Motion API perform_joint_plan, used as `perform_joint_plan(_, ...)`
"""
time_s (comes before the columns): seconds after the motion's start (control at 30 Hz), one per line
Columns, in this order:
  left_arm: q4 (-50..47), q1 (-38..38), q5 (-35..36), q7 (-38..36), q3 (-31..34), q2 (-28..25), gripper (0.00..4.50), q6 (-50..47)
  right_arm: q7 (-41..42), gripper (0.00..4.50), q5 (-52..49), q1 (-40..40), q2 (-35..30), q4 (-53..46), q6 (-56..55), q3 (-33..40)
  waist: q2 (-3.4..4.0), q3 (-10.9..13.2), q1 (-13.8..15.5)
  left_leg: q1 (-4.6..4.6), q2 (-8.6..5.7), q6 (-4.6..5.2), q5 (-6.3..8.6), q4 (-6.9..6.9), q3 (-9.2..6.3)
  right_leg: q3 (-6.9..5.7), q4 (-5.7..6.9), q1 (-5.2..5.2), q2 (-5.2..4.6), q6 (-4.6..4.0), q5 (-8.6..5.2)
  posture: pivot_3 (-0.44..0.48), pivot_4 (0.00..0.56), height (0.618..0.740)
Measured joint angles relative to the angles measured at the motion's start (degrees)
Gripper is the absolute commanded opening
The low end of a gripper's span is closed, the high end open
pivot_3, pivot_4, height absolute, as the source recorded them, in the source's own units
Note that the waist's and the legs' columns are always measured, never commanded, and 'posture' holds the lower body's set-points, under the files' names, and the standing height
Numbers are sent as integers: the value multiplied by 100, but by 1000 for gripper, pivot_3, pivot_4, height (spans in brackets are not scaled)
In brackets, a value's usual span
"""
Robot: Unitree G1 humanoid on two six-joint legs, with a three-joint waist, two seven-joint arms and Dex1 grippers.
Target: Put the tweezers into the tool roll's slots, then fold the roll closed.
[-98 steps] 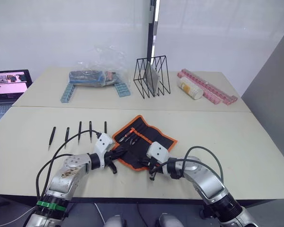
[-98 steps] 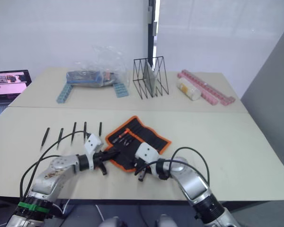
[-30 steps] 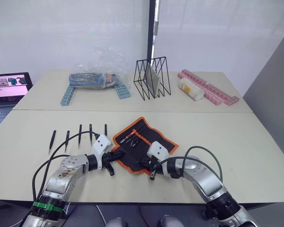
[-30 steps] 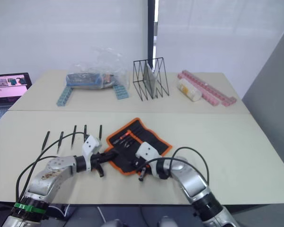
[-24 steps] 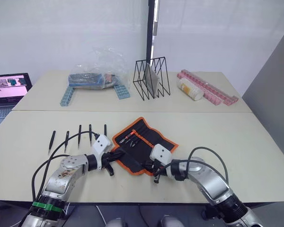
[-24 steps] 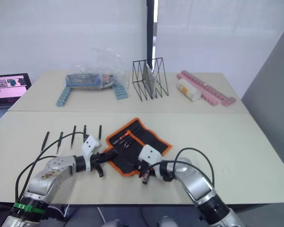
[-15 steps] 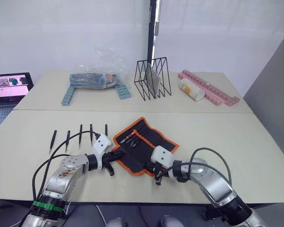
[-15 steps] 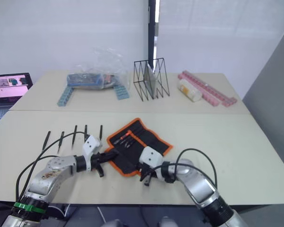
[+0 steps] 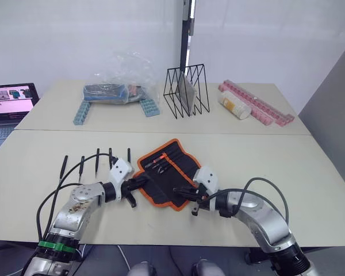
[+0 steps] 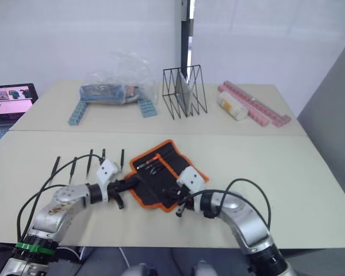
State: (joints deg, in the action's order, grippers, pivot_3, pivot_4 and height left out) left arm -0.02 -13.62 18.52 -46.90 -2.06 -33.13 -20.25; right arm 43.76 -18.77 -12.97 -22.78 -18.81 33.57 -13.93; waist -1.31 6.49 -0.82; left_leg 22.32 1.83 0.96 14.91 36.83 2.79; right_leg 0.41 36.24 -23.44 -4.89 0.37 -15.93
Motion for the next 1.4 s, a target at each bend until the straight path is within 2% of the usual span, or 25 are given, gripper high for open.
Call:
perform_joint_plan(0.13,-652,-22,552,-144,496,-108,28,-266,-45,0,-223,-28,11,45,164,275,0,7,7,21,-2,23,15,0,0,-9,-4,-17,0,8,14,0,150,737)
perform_joint_plan(0.23,-1070,12,1245,-213,864,-87,28,-674,-138,0,-276,-240,57,304,160,449,0,7,6,48,-8,29,17,6,0,-15,-6,-37,3,15,17,0,150,737)
perform_joint_plan(0.4,-1509,409,2155,-206,1584,-286,28,-1347,-84,0,-422,-366,40,466,151,672,0,7,-11,60,-4,28,14,18,11,-7,22,-56,41,17,19,0,150,737)
perform_joint_plan(0.47,-1635,730,2215,-235,1792,-545,28,-1399,9,0,-529,-424,-22,430,159,702,-1,9,-21,55,-4,27,14,27,18,2,50,-59,48,17,18,0,150,737)
perform_joint_plan(0.57,-1717,1592,1907,-326,2274,-1017,28,-1176,281,0,-687,-509,-369,391,166,825,2,14,-24,39,-6,27,14,32,37,7,49,-58,50,17,17,0,150,737)
perform_joint_plan(0.7,-1782,2425,1753,-200,2973,-969,28,-988,681,0,-799,-818,-734,418,197,907,-9,47,3,32,1,27,13,55,43,13,55,-52,48,16,18,0,150,737)
perform_joint_plan(0.73,-1838,2591,1734,-151,3134,-922,267,-936,769,525,-862,-914,-763,409,217,896,-14,51,6,32,2,27,13,58,42,16,58,-51,48,16,18,0,150,737)
perform_joint_plan(0.97,-2003,3723,1532,172,4272,-493,2475,-576,1363,2740,-1314,-1154,-1064,238,385,900,-40,65,13,34,7,26,15,57,37,20,57,-53,23,14,19,0,150,737)
perform_joint_plan(1.13,-1965,4119,1451,413,4711,-189,4103,-392,1748,4451,-1512,-1207,-1247,236,433,868,-41,66,14,33,5,25,15,57,37,16,57,-57,5,13,20,0,150,737)
perform_joint_plan(1.17,-1913,4136,1400,493,4737,-123,4472,-359,1820,4500,-1543,-1259,-1268,216,446,825,-40,67,11,32,5,25,15,57,38,14,58,-58,2,12,20,0,150,737)
perform_joint_plan(1.4,-1651,3517,1112,1555,4669,65,4494,-667,2018,4500,-1635,-1594,-1293,72,596,666,-46,65,24,33,2,24,15,57,37,3,62,-59,-8,10,22,0,150,737)
